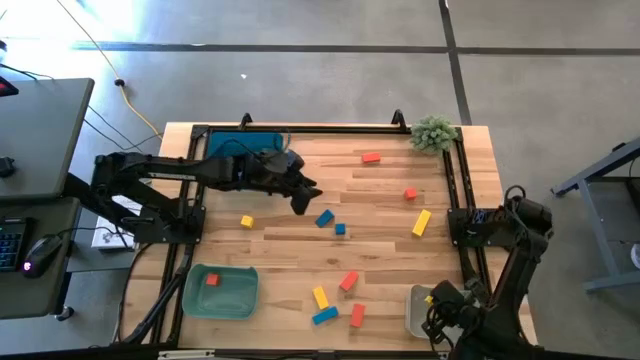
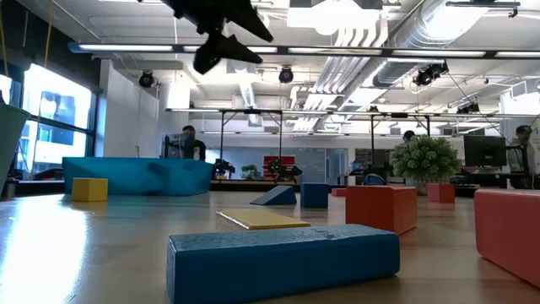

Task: Sort & place blocks by color
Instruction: Put the yellow block into the gray bin

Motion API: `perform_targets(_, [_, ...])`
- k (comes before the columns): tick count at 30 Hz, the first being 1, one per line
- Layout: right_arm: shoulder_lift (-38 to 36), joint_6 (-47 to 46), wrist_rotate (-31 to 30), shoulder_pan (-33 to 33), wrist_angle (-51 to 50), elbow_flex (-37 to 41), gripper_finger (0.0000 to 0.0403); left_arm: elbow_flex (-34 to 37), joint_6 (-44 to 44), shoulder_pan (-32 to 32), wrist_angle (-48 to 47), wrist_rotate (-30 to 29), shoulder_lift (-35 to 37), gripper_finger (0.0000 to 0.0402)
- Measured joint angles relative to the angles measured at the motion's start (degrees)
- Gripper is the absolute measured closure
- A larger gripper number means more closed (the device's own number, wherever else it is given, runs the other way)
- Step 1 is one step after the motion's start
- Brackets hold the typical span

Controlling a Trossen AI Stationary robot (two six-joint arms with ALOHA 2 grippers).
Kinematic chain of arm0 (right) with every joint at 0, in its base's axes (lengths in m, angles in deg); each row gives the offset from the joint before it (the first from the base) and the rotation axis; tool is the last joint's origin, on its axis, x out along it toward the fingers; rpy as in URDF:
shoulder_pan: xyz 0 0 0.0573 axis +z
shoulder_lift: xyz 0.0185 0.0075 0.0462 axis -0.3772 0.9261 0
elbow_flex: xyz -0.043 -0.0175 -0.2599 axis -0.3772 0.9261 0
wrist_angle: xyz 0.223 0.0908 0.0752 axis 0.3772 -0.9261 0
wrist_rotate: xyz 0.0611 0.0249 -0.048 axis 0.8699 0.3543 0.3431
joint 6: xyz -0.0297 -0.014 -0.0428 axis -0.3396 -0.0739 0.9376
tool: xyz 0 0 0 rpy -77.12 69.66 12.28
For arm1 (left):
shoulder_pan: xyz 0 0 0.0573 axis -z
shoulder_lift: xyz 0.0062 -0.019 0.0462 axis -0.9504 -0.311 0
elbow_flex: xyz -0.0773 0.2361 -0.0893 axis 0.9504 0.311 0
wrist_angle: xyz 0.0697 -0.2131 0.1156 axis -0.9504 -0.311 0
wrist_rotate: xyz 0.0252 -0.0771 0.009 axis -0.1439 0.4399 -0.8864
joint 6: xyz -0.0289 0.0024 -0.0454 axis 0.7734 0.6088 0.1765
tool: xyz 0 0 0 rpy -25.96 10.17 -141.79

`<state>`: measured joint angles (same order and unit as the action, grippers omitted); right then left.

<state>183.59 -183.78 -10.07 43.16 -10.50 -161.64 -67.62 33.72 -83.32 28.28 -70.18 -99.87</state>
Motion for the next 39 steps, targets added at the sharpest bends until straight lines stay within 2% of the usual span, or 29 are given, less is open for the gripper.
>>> perform_targets(10, [6.21, 0.87, 0.21, 0.00, 2.11, 0.00, 0.0398, 0.02, -0.01, 1.69, 2.33, -1.09, -10.52, 0.0218])
perform_targets(14, [7.23, -1.52, 0.39, 0.00, 2.61, 0.00, 0.0398, 0.02, -0.10, 2.46, 2.37, -4.12, -13.89, 0.0218])
perform_targets(20, [7.40, -3.68, 0.71, 0.00, 2.99, 0.00, 0.0392, 0.02, -1.09, 2.55, 2.44, -5.46, -18.51, 0.0218])
perform_targets(27, [7.39, -4.86, 2.79, 0.56, 2.17, 0.33, 0.0389, 0.02, -1.10, 2.55, 2.48, -5.80, -22.37, 0.0218])
perform_targets(33, [7.35, -7.33, 6.58, 1.22, 8.67, 5.45, 0.0388, 0.02, -1.11, 2.66, 2.53, -5.76, -23.82, 0.0218])
perform_targets(39, [7.36, -7.68, 6.66, 0.69, 10.37, 7.60, 0.0387, 0.03, -1.54, 2.80, 2.95, -6.98, -24.62, 0.0218])
